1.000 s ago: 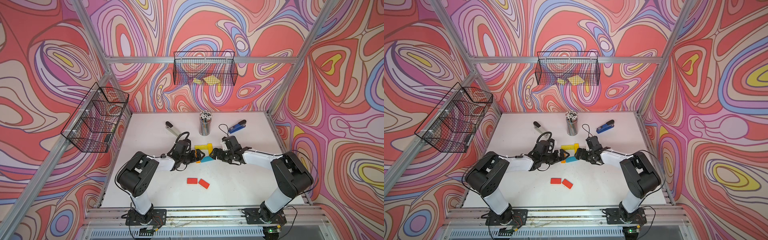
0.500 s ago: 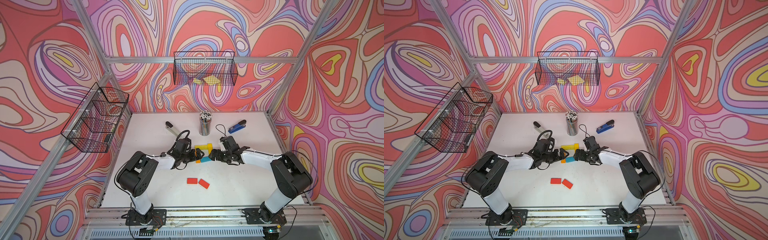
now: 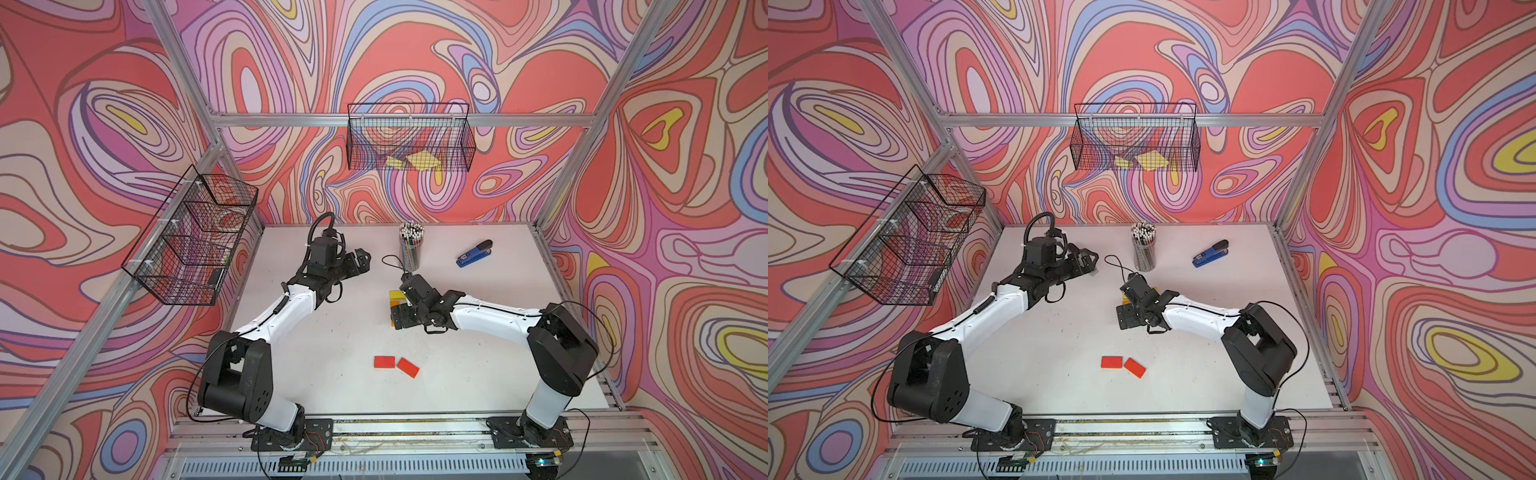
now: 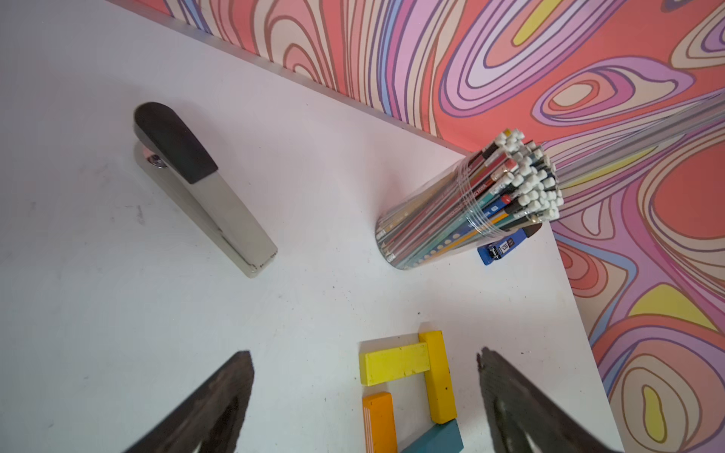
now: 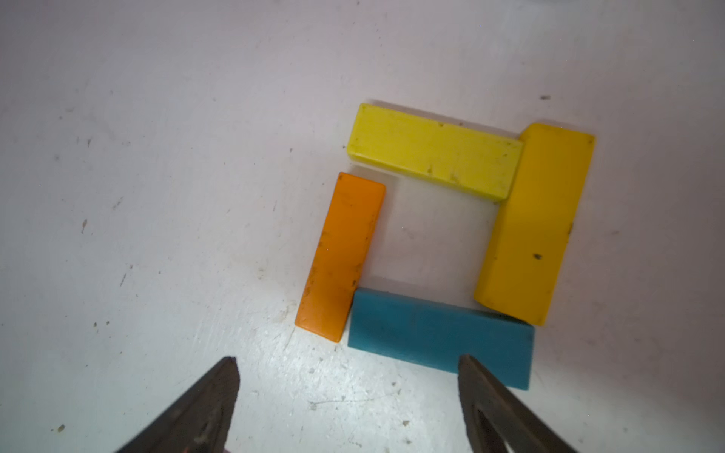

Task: Assemble the letter p with building blocks
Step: Adjust the building block at the center of the board.

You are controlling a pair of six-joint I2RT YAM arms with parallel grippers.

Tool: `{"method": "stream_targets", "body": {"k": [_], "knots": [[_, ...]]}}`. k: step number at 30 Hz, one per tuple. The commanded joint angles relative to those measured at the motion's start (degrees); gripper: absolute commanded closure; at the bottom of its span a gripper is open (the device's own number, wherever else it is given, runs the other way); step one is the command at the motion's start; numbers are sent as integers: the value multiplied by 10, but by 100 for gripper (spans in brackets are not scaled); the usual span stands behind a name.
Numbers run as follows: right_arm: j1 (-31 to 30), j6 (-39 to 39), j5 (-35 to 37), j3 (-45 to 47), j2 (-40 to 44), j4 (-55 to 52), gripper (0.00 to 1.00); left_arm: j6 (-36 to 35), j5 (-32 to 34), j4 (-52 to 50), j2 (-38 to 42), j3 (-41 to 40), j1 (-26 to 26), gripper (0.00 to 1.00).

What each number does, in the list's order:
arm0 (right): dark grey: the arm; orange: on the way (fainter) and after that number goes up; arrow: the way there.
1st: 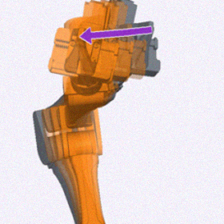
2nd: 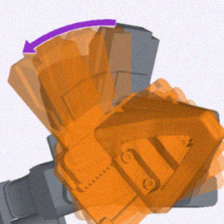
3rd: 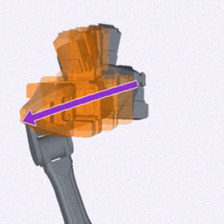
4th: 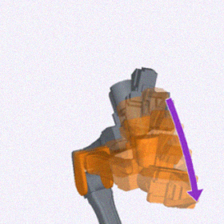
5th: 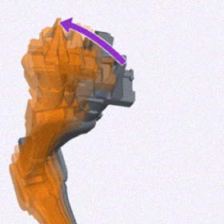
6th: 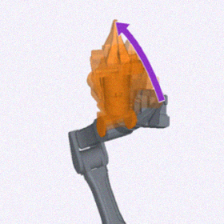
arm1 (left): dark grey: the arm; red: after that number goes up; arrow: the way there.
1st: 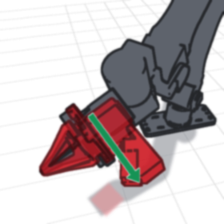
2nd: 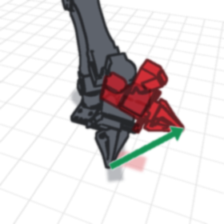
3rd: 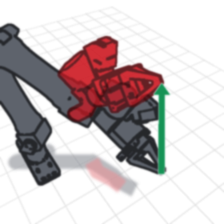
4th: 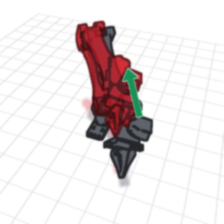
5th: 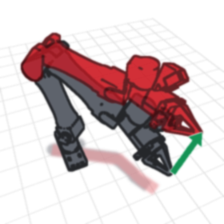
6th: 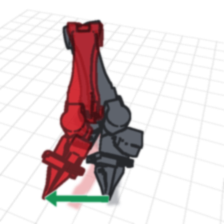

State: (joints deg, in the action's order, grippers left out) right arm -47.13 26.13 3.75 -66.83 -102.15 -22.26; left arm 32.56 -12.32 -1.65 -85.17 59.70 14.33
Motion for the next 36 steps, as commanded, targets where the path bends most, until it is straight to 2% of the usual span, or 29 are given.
{"method": "stream_targets", "body": {"k": [1,17,23,36], "knots": [[-15,14,-18,-9,-10,-13,10,-18,7,-47,22,-11,-16,7],[-43,59,-111,-7,-40,18,10,-3,-15,-34,59,-49,-53,7],[-44,62,-121,-18,-64,26,10,2,-26,-32,68,-46,-79,7],[-37,63,-92,-54,-103,8,10,5,-32,-27,62,-51,-84,7]]}}
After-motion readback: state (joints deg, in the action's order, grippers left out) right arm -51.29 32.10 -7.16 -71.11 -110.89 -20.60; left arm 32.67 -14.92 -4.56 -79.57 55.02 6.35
